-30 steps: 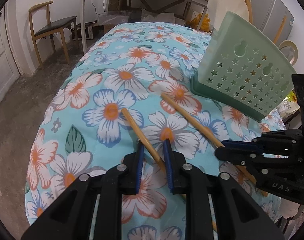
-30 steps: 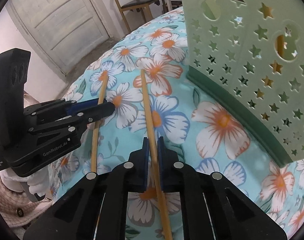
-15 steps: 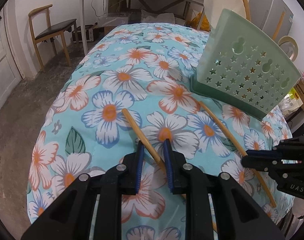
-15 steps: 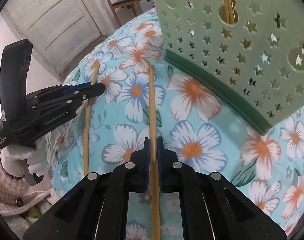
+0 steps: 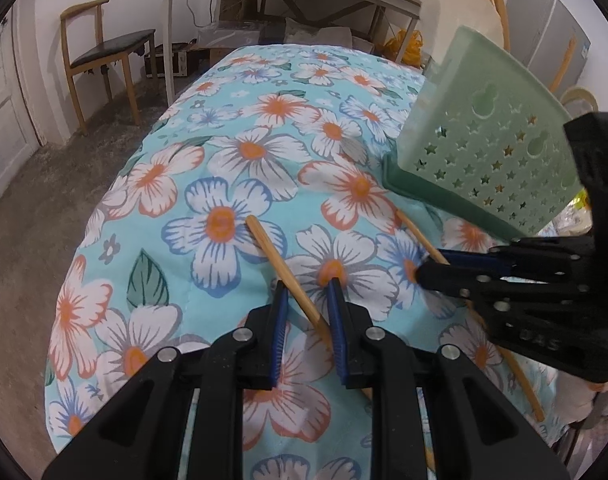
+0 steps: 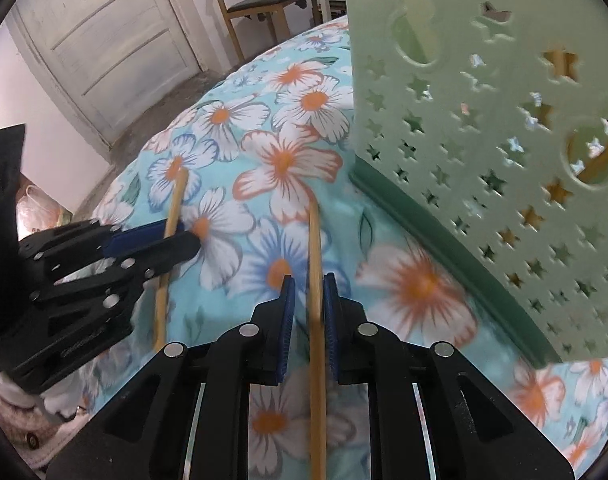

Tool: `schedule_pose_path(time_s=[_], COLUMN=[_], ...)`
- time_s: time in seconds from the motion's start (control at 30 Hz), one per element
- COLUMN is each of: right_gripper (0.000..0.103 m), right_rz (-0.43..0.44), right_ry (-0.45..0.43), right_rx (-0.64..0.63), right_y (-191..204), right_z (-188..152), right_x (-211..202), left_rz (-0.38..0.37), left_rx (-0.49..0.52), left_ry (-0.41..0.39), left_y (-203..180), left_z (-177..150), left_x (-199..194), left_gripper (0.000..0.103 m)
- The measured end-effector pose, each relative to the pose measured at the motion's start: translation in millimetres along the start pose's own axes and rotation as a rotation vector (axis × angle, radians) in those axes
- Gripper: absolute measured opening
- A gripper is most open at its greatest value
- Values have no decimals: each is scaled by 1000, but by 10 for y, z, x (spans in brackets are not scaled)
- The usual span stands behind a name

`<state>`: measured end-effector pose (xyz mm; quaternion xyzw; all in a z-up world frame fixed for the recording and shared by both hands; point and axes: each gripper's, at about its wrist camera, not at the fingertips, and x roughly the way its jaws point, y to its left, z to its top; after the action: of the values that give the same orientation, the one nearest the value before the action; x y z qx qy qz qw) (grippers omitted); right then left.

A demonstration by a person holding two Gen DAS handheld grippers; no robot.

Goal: Organize utensils
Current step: 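Grasp one chopstick with the right tool while the left tool holds the other, then lift both chopsticks with both tools up above the green holder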

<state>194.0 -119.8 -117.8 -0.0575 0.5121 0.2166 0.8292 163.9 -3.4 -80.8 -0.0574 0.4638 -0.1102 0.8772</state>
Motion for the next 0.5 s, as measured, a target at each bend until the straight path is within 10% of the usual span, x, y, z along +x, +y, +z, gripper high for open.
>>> schedule_pose_path(time_s=[0.5], right_gripper=[4], right_rz=[39], right_ry=[-273], right_rx=[123], right_y=[-253], right_z=[-78], right_x=[-1061], left_rz=[-11], left_rx=[-20], left_ry=[-87], left_y=[-19], left_z=[42], left_x=[-193], left_gripper=[15])
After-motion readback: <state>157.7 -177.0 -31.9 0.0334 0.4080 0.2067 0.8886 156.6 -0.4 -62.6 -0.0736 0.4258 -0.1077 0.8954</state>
